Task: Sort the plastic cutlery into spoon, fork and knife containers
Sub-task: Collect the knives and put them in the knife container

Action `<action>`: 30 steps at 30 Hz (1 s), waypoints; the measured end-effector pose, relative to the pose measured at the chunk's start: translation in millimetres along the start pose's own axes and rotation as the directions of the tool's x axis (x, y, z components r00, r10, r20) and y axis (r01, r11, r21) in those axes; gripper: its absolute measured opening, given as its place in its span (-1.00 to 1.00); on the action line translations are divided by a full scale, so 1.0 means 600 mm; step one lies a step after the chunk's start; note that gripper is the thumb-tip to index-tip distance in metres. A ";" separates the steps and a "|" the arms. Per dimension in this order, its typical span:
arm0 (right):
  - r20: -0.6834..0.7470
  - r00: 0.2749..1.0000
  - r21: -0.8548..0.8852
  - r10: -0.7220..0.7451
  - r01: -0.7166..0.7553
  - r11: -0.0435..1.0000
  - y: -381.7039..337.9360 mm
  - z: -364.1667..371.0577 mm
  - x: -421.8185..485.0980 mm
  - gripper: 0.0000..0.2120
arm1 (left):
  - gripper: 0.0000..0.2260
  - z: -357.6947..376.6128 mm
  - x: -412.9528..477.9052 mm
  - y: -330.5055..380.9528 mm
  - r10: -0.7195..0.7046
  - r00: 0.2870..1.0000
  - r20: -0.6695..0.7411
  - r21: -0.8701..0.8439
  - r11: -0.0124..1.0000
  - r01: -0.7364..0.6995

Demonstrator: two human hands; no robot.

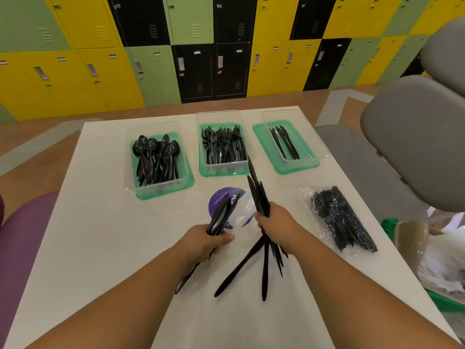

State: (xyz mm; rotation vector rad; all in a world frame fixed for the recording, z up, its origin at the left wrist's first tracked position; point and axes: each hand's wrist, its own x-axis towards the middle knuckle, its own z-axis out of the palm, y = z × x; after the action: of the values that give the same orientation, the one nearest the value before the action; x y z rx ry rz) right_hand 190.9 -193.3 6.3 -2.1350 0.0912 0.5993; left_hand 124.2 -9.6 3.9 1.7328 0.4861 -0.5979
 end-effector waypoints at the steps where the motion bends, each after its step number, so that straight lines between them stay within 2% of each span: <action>1: -0.004 1.000 -0.001 -0.028 0.028 1.000 -0.012 -0.002 0.001 -0.82 | -0.80 0.004 -0.005 0.002 -0.028 0.999 0.044 0.015 1.000 0.027; 4: -0.032 0.995 0.004 -0.090 0.091 0.996 -0.045 -0.006 0.006 -0.76 | -0.78 0.012 -0.013 0.006 -0.075 0.982 0.174 0.034 0.997 0.071; 6: -0.037 0.994 0.036 -0.107 0.108 0.993 -0.061 -0.009 0.006 -0.79 | -0.75 0.011 -0.015 0.006 -0.098 0.976 0.196 0.026 0.995 0.094; 7: -0.042 0.993 0.064 -0.114 0.117 0.991 -0.066 -0.010 0.006 -0.82 | -0.72 0.010 -0.017 0.006 -0.109 0.977 0.181 0.013 0.994 0.108; 10: -0.112 0.988 0.161 -0.110 0.128 0.979 -0.076 -0.018 0.006 -0.91 | -0.80 0.000 -0.018 -0.005 -0.127 0.981 0.149 -0.029 0.991 0.132; 13: -0.160 0.986 0.301 -0.053 0.100 0.948 -0.075 -0.026 0.008 -0.93 | -0.78 -0.005 -0.024 -0.012 -0.157 0.985 0.078 -0.112 0.980 0.165; 17: -0.032 0.999 0.340 0.020 -0.008 0.940 -0.065 -0.001 -0.002 -0.89 | -0.73 0.005 -0.021 0.000 -0.074 0.997 -0.014 -0.200 0.977 0.069; 20: -0.014 1.000 0.318 -0.001 0.006 0.948 -0.065 0.026 -0.009 -0.88 | -0.79 0.021 -0.018 0.017 0.013 0.997 0.082 -0.253 0.968 0.008; 23: -0.023 0.999 0.317 -0.035 0.040 0.948 -0.072 0.034 -0.009 -0.89 | -0.90 0.036 -0.033 0.030 0.032 0.977 0.213 -0.310 0.950 0.036; 27: -0.026 1.000 0.464 -0.001 0.013 0.885 -0.082 0.021 -0.002 -0.90 | -0.84 0.036 -0.032 0.022 0.029 0.971 0.236 -0.342 0.938 0.055; 30: -0.079 0.997 0.499 -0.015 0.053 0.865 -0.088 0.004 -0.001 -0.90 | -0.77 0.029 -0.023 0.011 0.032 0.980 0.198 -0.261 0.965 0.022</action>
State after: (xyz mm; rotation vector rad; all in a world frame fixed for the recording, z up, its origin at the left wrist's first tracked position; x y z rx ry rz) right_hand 204.4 -159.8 45.2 -1.6442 0.2247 0.4189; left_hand 115.0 -28.3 13.9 1.4050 0.3983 -0.6659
